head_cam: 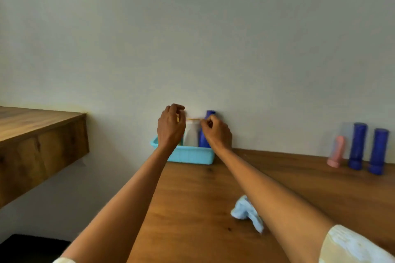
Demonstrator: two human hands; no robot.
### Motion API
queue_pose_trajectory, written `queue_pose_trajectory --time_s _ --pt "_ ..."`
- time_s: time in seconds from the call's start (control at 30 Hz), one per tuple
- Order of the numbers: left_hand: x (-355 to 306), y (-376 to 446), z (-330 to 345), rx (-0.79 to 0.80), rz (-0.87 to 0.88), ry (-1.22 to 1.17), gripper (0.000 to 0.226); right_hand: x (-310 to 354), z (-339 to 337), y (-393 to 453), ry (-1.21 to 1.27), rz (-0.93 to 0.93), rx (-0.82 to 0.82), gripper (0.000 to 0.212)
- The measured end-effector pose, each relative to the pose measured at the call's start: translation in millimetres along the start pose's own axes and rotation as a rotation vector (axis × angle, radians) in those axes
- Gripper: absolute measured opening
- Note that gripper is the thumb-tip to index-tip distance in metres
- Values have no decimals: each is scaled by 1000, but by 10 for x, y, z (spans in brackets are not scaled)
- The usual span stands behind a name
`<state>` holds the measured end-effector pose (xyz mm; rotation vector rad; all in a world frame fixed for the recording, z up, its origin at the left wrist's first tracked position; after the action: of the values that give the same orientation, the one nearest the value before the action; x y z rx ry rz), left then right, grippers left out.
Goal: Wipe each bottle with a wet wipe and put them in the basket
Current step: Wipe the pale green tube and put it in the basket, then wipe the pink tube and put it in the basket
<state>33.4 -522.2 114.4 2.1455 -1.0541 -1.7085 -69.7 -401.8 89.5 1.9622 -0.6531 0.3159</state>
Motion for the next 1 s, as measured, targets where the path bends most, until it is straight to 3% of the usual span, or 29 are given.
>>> queue_pose_trajectory --time_s 0.27,0.4,0.47,0.6,0.7,0.8,1.0 --pt "-924 -990 1227 467 101 44 32 -860 -1505 -548 -132 101 -261 13" --pt "-1400 -1418 1890 678 79 118 42 -1345 -2264 -758 -199 115 -393 8" --pt "-1609 -1590 2190 744 41 109 44 -1667 -2565 -818 -186 214 -421 14" --pt "-1846 -1857 2747 835 -74 80 47 -2397 -2830 -879 -118 504 -247 40" --pt "-1893 -1955 3126 853 -157 49 46 -2690 -2809 -867 -61 553 -100 56" --pt "-1918 -2001 3466 866 -248 -22 48 -2864 -2714 -799 -98 556 5 57" --pt "-1882 -1990 3793 850 -330 -82 51 -3034 -2590 -758 -84 558 -26 49"
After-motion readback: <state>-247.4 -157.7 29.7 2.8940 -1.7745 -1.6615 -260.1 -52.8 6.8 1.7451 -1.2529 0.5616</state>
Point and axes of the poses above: each hand's wrist, its own y-axis towards the middle knuckle, its own z-axis out of the palm, x = y × z, the point moved 6 cm from there along y, towards the middle knuckle, and after that the axes turned 15 degrees about -z, right-handed, at the moved point
